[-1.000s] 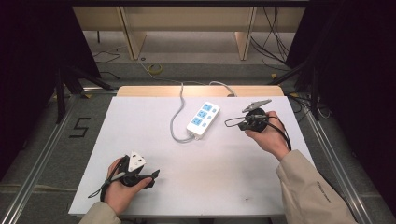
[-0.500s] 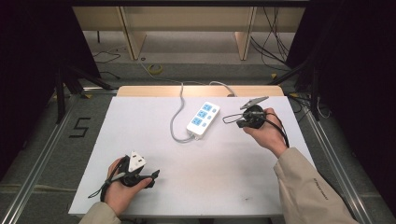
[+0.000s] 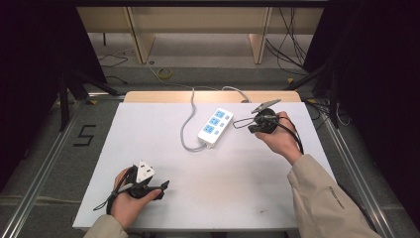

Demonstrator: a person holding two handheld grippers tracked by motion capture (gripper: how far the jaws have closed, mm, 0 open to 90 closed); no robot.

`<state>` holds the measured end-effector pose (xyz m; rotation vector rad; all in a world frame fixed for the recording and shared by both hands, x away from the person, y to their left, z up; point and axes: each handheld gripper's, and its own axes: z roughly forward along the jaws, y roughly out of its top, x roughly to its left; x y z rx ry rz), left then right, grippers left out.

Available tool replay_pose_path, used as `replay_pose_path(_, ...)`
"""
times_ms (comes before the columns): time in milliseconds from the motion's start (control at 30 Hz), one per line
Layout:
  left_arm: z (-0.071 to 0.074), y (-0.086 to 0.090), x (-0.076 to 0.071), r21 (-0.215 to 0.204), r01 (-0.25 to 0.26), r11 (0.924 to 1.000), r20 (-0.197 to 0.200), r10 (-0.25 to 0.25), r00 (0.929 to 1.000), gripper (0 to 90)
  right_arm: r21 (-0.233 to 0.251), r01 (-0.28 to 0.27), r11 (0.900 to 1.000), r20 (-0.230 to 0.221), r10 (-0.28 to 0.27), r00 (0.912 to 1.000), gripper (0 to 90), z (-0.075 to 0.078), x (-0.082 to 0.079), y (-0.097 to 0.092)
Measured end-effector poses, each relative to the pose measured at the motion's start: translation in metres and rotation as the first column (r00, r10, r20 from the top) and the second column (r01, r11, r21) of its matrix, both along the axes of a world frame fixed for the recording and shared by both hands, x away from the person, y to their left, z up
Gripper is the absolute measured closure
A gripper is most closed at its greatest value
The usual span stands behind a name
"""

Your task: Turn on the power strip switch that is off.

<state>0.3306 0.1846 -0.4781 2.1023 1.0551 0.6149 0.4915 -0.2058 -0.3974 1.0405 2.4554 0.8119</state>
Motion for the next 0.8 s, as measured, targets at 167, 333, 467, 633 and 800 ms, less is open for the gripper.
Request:
replay_pose_path(167,0.0,0.0,0.0,0.001,0.001,1.0,-0.001,-0.001,1.0,23.4,0.0,0.003,1.0,-0.004,-0.003,1.0,90.0,0.0,0.003,0.002)
replay_pose_path(333,0.0,0.0,0.0,0.001,0.002,1.0,-0.001,-0.002,1.0,23.4,-0.005,-0.003,1.0,0.001,0.003,1.0,90.0,0.0,0.007,0.004)
replay_pose_path(467,0.0,0.0,0.0,-0.001,0.0,1.0,0.001,0.0,1.0,23.5,-0.006,-0.004,1.0,-0.004,0.004,1.0,90.0,0.0,0.008,0.007)
replay_pose_path(633,0.0,0.0,0.0,-0.001,0.001,1.0,0.001,-0.001,1.0,23.5,-0.008,-0.007,0.9999,-0.005,0.007,1.0,90.0,0.0,0.01,0.01)
replay_pose_path(800,0.0,0.0,0.0,0.001,0.002,1.0,0.001,-0.002,1.0,23.5,-0.01,-0.007,0.9999,-0.008,0.007,0.9999,90.0,0.0,0.011,0.011)
